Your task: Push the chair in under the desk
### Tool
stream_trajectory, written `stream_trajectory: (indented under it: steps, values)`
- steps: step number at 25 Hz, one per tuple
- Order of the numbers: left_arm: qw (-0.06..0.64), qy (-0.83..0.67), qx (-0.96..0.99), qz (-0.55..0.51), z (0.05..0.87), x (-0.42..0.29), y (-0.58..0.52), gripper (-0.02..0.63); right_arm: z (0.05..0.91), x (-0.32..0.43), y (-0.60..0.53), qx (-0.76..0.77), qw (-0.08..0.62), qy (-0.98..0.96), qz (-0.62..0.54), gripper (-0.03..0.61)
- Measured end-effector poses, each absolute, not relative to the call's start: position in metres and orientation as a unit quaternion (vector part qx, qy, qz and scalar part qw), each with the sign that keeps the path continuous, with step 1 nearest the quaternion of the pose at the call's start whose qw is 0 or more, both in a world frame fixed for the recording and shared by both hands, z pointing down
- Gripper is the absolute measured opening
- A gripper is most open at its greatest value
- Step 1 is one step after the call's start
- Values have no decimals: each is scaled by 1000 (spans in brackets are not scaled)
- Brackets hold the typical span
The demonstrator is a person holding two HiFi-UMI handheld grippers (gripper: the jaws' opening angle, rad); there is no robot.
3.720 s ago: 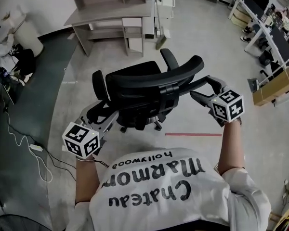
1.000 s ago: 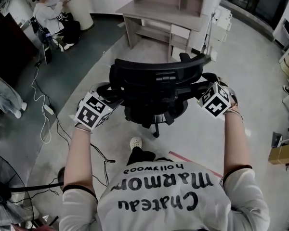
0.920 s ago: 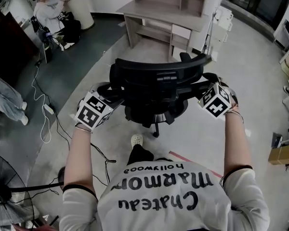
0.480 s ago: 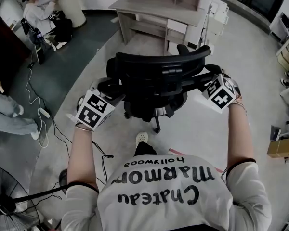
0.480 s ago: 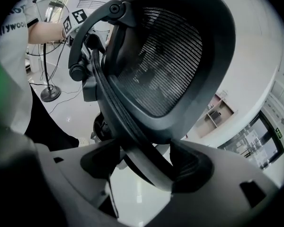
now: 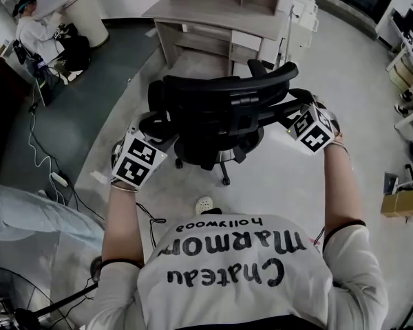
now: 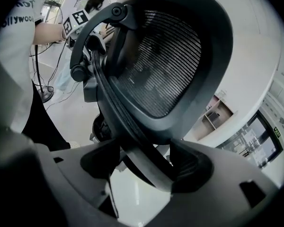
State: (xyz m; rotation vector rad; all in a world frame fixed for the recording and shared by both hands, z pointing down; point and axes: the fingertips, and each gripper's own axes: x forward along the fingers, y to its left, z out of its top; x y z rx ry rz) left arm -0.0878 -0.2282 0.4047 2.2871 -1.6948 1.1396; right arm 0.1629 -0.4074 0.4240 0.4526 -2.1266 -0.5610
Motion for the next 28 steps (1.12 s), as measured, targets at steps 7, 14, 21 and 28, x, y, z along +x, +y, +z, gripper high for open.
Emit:
stream_trajectory:
  steps: [7, 14, 21, 28]
  values:
    - [28, -545, 753, 368, 400, -128, -279, 284, 423, 128, -452, 199, 448, -845, -212, 330]
    - [25, -528, 763, 373, 400, -171, -321, 284, 420, 91, -484, 206, 453, -843, -202, 328]
    - [27, -518, 772, 368, 398, -244, -359, 284, 415, 22, -511, 213, 450, -843, -204, 326]
    - [19, -516, 775, 365, 397, -294, -385, 291, 410, -22, -523, 214, 444, -846, -203, 316]
